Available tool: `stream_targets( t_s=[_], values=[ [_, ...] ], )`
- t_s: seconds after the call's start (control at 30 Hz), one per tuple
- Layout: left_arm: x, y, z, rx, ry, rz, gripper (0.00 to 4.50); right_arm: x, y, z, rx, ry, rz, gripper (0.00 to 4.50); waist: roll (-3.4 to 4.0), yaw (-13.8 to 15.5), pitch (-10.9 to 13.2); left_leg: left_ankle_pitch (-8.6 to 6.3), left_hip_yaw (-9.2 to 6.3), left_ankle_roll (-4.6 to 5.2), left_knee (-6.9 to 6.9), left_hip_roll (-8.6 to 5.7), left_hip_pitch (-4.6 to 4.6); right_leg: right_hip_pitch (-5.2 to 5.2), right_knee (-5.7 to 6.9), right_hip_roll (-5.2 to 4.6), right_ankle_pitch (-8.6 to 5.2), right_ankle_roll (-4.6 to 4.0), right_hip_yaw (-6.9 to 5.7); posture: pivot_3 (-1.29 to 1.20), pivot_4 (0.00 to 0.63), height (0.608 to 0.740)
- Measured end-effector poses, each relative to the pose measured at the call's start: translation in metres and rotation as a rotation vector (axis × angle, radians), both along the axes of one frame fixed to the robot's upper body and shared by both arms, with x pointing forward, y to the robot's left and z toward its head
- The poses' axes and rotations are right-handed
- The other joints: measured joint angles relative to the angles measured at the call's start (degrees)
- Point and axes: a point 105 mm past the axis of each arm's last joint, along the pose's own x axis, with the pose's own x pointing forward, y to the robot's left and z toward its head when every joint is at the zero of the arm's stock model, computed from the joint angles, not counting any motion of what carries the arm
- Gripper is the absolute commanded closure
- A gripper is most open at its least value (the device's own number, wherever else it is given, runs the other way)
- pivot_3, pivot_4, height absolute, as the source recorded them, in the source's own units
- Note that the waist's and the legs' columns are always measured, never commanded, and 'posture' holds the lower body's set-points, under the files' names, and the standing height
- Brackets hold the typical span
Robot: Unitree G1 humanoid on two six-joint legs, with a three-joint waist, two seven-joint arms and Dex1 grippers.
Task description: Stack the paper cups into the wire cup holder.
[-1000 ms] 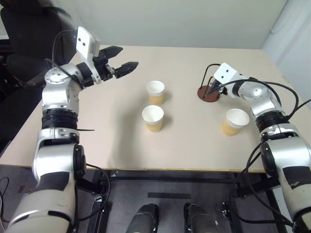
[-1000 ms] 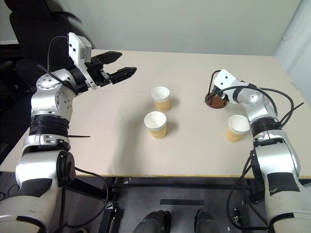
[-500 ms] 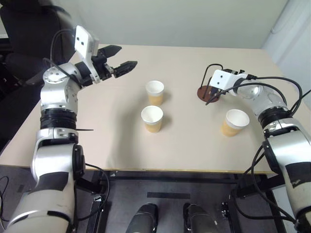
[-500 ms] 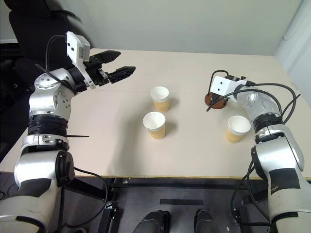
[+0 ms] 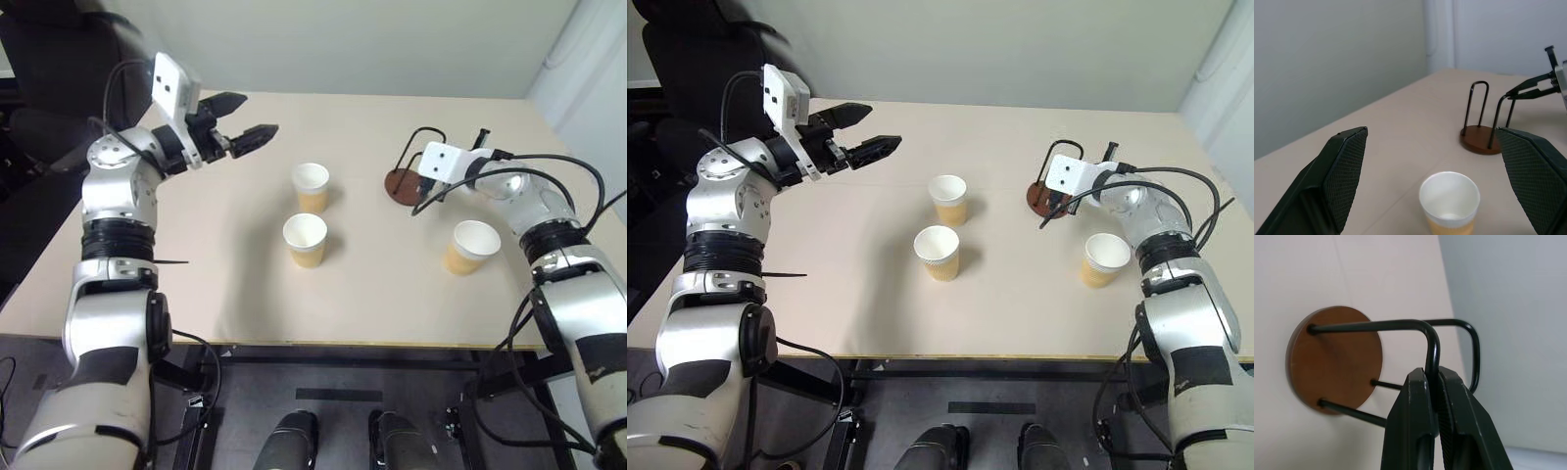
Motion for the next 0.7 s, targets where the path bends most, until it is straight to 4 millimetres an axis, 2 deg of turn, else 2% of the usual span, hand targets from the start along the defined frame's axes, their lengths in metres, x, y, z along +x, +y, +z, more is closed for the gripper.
stream_targets(
  t_s=[0.13, 0.3, 0.37, 0.5, 0.7],
  values=[
    [-0.008, 0.001, -0.008, 0.049, 0.089, -0.093, 0.0, -0.02, 0.004, 0.001, 0.076, 0.13, 0.109, 4.48, 0.0, -0.1, 0.0, 0.02, 0.01, -0.15, 0.01, 0.03, -0.03, -0.02, -0.02, 0.05, -0.04, -0.06, -0.02, 0.0, 0.15, 0.74],
    [-0.02, 0.002, 0.01, 0.075, 0.151, -0.223, 0.0, -0.046, 0.012, 0.013, 0.088, 0.23, 0.217, 4.48, -0.01, -0.1, 0.0, 0.02, -0.01, -0.23, 0.01, 0.05, -0.13, -0.12, -0.03, 0.07, -0.09, -0.15, -0.05, 0.0, 0.15, 0.74],
    [-0.024, -0.003, 0.015, 0.101, 0.151, -0.266, 0.0, -0.055, 0.018, 0.019, 0.07, 0.245, 0.255, 4.48, 0.0, 0.0, 0.0, 0.01, -0.02, -0.22, 0.01, 0.05, -0.13, -0.11, -0.04, 0.07, -0.1, -0.17, -0.05, 0.0, 0.15, 0.74],
    [-0.023, -0.01, 0.008, 0.129, 0.187, -0.307, 0.0, -0.069, 0.028, 0.028, 0.03, 0.252, 0.304, 4.48, 0.0, 0.0, 0.0, 0.01, -0.03, -0.17, 0.03, 0.06, -0.13, -0.11, -0.04, 0.06, -0.1, -0.16, -0.05, 0.0, 0.15, 0.74],
    [-0.023, -0.016, 0.006, 0.141, 0.197, -0.339, 0.0, -0.097, 0.048, 0.029, -0.117, 0.192, 0.405, 4.48, -0.01, -0.2, 0.0, 0.02, -0.04, -0.12, 0.05, 0.08, -0.13, -0.12, -0.03, 0.09, -0.1, -0.16, -0.08, 0.0, 0.15, 0.74]
  ],
)
